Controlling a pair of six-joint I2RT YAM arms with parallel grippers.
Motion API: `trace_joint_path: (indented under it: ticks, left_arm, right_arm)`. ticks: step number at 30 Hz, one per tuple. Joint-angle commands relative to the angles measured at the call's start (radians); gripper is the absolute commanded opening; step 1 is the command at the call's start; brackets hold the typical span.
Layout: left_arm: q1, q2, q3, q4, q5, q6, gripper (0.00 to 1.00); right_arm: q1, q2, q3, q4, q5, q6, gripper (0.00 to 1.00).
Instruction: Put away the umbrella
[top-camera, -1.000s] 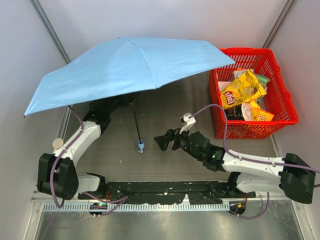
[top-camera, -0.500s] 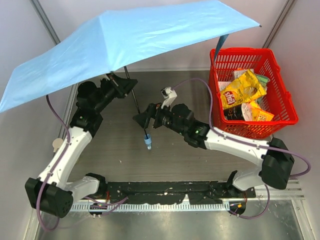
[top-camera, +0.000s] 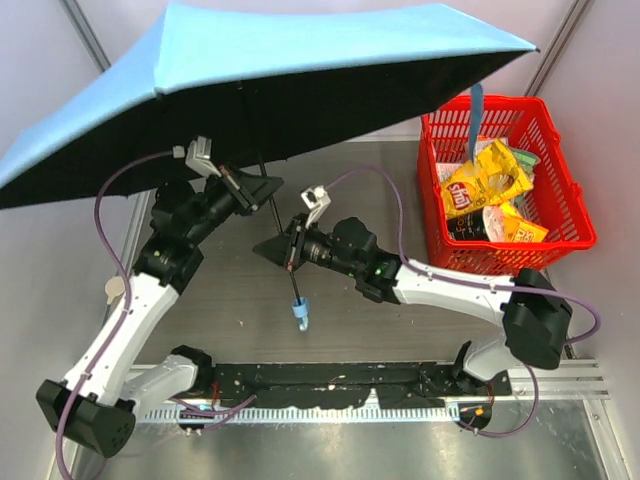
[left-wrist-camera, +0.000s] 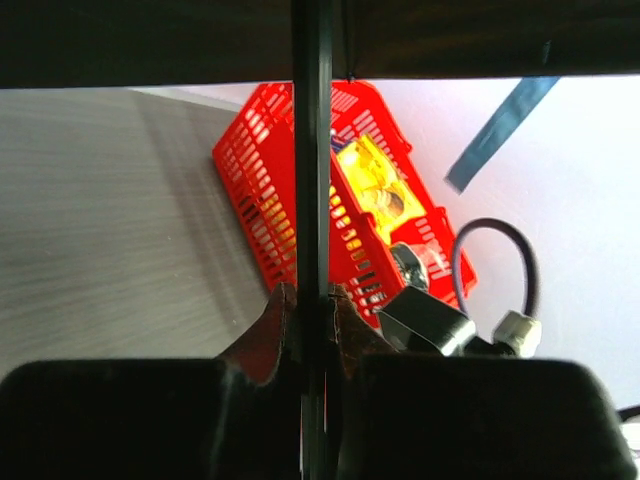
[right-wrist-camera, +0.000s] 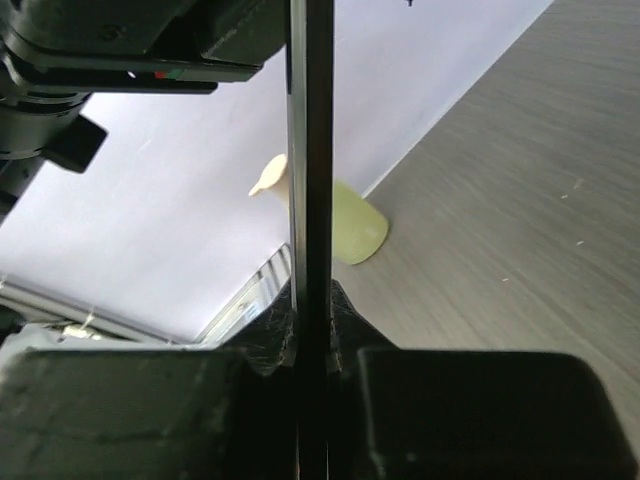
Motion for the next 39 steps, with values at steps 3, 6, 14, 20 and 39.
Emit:
trace_joint_path:
  ticks: [3, 6, 14, 20, 39]
  left_arm:
    - [-0.006, -0.126, -0.096, 0.169, 0.056, -0.161, 0.22]
    - [-0.006, -0.154, -0.161, 0.265, 0.031, -0.235, 0.55]
    - [-0.001, -0.117, -0.186, 0.440, -0.194, -0.384, 0.86]
    - [0.006, 0.002, -0.123, 0.525, -0.268, -0.399, 0.84]
    - [0.009, 0.360, 0.083, 1.071, -0.222, -0.450, 0.77]
  right_arm:
    - [-0.025, -0.076, -0.149, 0.331, -0.005, 0.068, 0.01]
    - [-0.025, -0.099, -0.197, 0.431, -0.069, 0.094, 0.01]
    - [-0.025, -0.124, -0.260, 0.565, -0.088, 0.188, 0.01]
    - [-0.023, -0.176, -0.215, 0.468, -0.131, 0.196, 0.01]
    - [-0.009, -0.231, -0.209, 0.364, -0.145, 0.240, 0.01]
